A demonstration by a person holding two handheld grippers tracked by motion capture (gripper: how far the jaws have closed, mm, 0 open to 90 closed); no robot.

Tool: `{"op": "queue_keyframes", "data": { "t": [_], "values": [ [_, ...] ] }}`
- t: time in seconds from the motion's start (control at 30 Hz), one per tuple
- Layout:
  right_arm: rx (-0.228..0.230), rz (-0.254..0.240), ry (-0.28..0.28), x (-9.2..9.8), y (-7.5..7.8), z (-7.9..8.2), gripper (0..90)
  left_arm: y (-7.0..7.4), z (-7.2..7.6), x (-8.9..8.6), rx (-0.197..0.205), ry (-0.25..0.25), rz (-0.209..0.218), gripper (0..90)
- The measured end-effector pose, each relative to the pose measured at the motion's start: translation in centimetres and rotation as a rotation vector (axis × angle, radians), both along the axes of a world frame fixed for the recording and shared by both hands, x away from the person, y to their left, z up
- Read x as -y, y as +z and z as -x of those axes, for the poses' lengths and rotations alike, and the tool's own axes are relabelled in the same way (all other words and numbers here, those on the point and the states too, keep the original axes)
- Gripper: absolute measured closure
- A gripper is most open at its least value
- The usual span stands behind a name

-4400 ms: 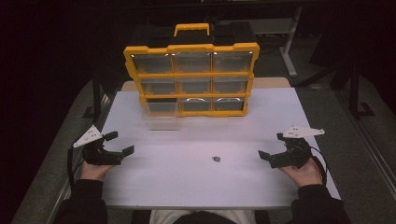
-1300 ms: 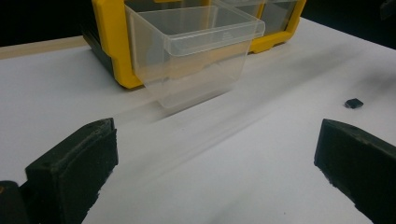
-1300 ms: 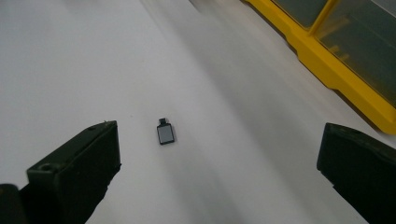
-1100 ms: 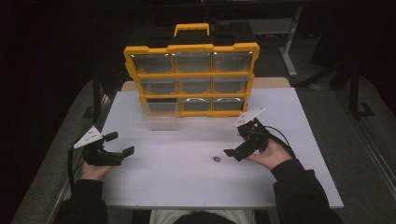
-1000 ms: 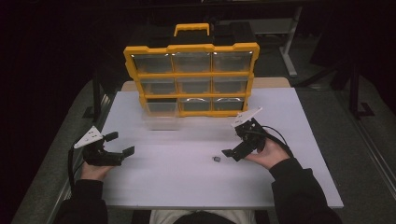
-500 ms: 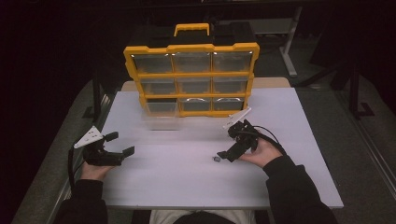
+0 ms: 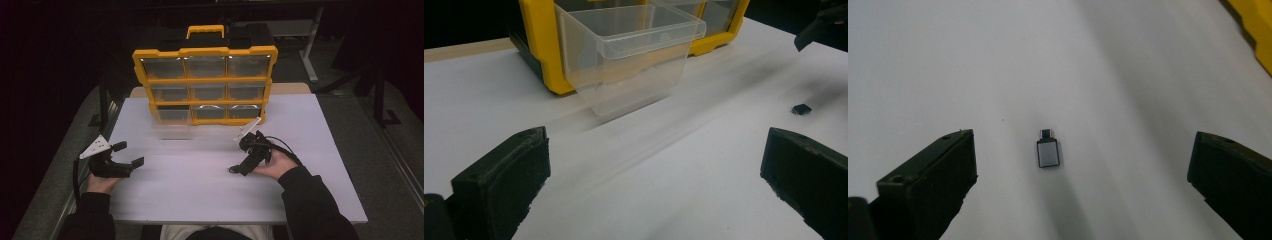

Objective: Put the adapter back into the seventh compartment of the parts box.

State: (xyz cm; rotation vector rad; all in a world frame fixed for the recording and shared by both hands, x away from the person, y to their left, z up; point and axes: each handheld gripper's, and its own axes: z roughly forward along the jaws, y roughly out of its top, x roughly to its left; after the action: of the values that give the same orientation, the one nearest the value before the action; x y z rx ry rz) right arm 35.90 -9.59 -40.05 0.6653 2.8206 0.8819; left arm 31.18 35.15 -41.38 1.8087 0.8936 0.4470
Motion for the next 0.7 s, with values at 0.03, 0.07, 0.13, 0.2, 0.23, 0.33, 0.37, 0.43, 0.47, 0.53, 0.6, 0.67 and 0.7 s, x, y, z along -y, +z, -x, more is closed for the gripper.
{"op": "queue_keyframes", "data": {
  "t": [0.03,0.07,0.13,0.2,0.23,0.33,0.37,0.43,0.47,0.53,0.6,0.67,0.7],
  "values": [
    [-0.003,0.003,0.002,-0.1,-0.1,0.0,0.0,0.0,0.0,0.0,0.0,0.0,-0.001,0.0],
    [-0.006,0.008,0.006,-0.2,-0.3,-0.1,0.0,0.0,0.0,0.0,0.0,0.0,-0.001,0.0],
    [-0.01,0.012,0.01,-0.3,-0.5,-0.2,0.0,0.0,0.0,0.0,-0.001,-0.001,-0.001,0.0],
    [-0.013,0.015,0.014,-0.5,-0.6,-0.2,0.0,0.0,0.0,0.0,-0.001,-0.001,-0.001,0.0],
    [-0.013,0.015,0.014,-0.5,-0.6,-0.2,0.0,0.0,0.0,0.0,-0.001,-0.001,-0.001,0.0],
    [-0.023,0.032,0.033,-1.0,-1.1,-0.3,0.0,0.0,0.0,0.0,-0.001,-0.002,-0.004,0.0],
    [-0.025,0.034,0.034,-1.0,-1.2,-0.2,0.0,0.0,0.0,0.0,-0.001,-0.003,-0.005,0.0],
    [-0.026,0.037,0.037,-1.1,-1.3,-0.2,0.0,0.0,0.0,0.0,-0.002,-0.002,-0.005,0.0],
    [-0.026,0.037,0.037,-1.1,-1.3,-0.2,0.0,0.0,0.0,0.0,-0.002,-0.002,-0.005,0.0],
    [-0.031,0.042,0.049,-1.4,-1.7,-0.2,0.0,0.0,0.0,0.0,-0.002,-0.001,-0.004,0.0],
    [-0.036,0.053,0.054,-1.6,-1.9,-0.2,0.0,-0.1,0.0,0.1,-0.003,-0.002,-0.004,0.0],
    [-0.038,0.062,0.062,-1.8,-2.1,-0.2,0.0,0.0,0.0,0.1,-0.003,-0.002,-0.004,0.0],
    [-0.04,0.065,0.064,-1.9,-2.2,-0.2,0.0,0.0,0.0,0.0,-0.003,-0.002,-0.004,0.0]
  ]
}}
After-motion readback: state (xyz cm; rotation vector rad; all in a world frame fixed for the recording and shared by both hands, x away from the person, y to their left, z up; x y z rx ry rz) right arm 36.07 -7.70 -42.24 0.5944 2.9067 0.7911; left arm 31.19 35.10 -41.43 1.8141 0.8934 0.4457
